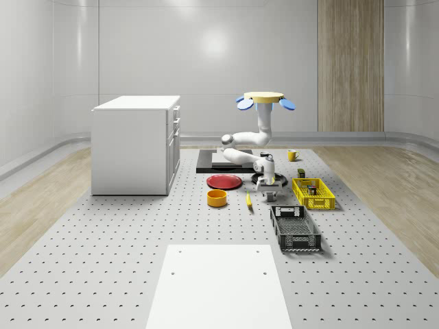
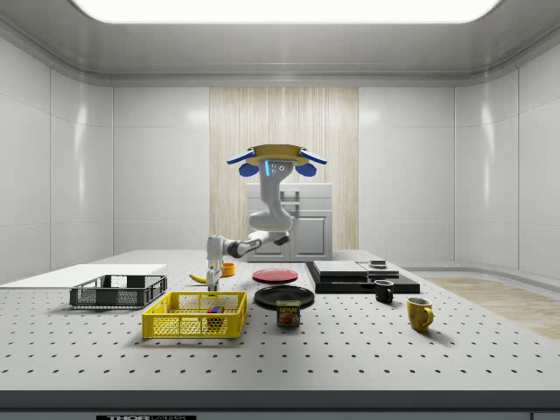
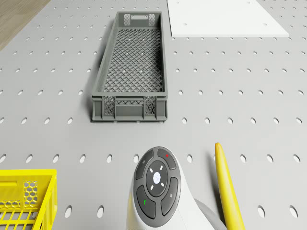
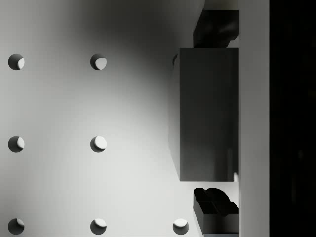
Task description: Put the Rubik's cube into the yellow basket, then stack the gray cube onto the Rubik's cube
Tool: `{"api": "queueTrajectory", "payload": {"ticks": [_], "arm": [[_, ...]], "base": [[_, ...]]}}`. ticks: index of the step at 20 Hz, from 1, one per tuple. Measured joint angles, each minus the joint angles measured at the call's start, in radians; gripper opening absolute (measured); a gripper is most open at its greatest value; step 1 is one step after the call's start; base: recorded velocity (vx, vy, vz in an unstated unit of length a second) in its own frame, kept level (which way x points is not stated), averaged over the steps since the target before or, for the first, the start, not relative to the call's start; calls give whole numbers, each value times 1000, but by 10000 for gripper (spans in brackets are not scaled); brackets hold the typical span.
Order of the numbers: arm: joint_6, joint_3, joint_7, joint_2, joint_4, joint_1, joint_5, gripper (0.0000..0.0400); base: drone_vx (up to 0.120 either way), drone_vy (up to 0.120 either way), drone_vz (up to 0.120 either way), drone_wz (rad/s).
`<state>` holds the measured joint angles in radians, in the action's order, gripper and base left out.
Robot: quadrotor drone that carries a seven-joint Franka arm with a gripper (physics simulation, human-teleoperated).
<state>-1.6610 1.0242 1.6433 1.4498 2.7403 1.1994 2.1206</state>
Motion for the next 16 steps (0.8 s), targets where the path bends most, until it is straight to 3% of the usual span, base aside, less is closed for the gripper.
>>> {"api": "queueTrajectory", "payload": {"ticks": [3, 6, 16], "arm": [[3, 0, -1, -4, -1, -1, 1, 305], [6, 0, -3, -7, -1, -2, 2, 276], [30, 29, -6, -13, 16, -14, -22, 252]], "base": [[0, 0, 0, 0], [0, 0, 0, 0], [0, 0, 0, 0]]}}
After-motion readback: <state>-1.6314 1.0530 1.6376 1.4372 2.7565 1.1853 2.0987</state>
